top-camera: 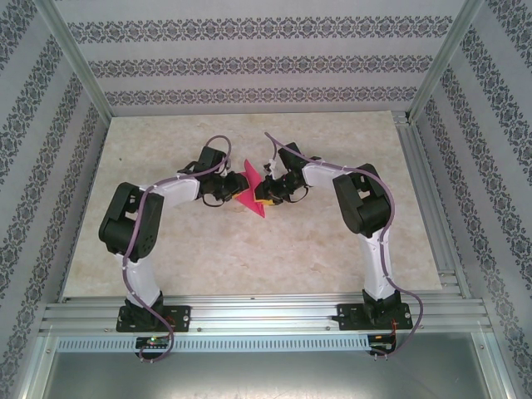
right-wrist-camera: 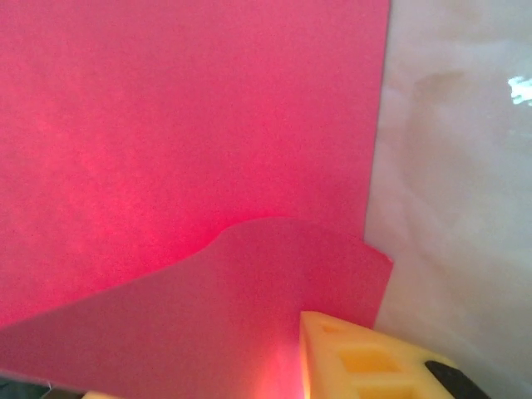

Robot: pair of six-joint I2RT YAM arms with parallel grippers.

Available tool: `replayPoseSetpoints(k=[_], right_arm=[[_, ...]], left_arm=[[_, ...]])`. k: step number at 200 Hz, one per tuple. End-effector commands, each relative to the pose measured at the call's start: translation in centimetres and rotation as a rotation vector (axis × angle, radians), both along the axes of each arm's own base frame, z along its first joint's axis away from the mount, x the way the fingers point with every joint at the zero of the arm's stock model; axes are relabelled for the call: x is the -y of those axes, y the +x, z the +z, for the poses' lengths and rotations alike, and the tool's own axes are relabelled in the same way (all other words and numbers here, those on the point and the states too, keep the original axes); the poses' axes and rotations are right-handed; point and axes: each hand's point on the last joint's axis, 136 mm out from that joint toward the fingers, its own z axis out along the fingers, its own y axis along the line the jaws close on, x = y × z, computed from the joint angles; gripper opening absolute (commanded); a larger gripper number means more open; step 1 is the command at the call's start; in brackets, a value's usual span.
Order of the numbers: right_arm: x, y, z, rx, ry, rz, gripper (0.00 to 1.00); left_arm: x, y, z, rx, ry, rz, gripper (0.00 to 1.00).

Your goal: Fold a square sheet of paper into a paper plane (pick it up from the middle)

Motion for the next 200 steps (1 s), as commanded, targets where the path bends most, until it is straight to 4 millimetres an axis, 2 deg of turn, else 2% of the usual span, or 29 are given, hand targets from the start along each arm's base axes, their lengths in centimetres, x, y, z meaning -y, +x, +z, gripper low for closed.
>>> replayPoseSetpoints(k=[1,75,115,154,174,184,193,200], right_arm=[[-0.6,0.9,2.8,0.085,0.035,-0.002,0.28],[0.5,1.8,3.6,0.126,-0.052,-0.008,0.32],[1.3,2.0,4.5,0.163,-0.099,-0.022,0.33],[1.5,2.3,5.3,0.182,-0.112,-0.027,0.33],[1.5,2.4,5.3,0.185,-0.121,-0.029,0.27],[1.4,2.3,5.0,0.177,-0.123,-0.027,0.19],[1.2,2.2,4.8,0.168,-0.120,-0.019,0.17],[1.2,2.3,4.7,0.166,-0.122,-0.019,0.10]], left_arm=[[1.1,2.0,0.9,0.034,-0.061,0.001,0.36],[-0.1,2.0,-2.1,-0.023,0.041,0.019,0.20],[-1.0,1.2,-3.3,-0.045,0.093,0.017,0.18],[-0.9,1.0,-3.9,-0.058,0.095,0.005,0.18],[-0.9,0.8,-3.9,-0.058,0.094,0.002,0.17],[-0.8,0.8,-4.0,-0.059,0.091,0.000,0.17],[-0.8,0.8,-3.9,-0.058,0.089,-0.001,0.17],[-0.8,0.8,-3.8,-0.057,0.088,-0.001,0.17]])
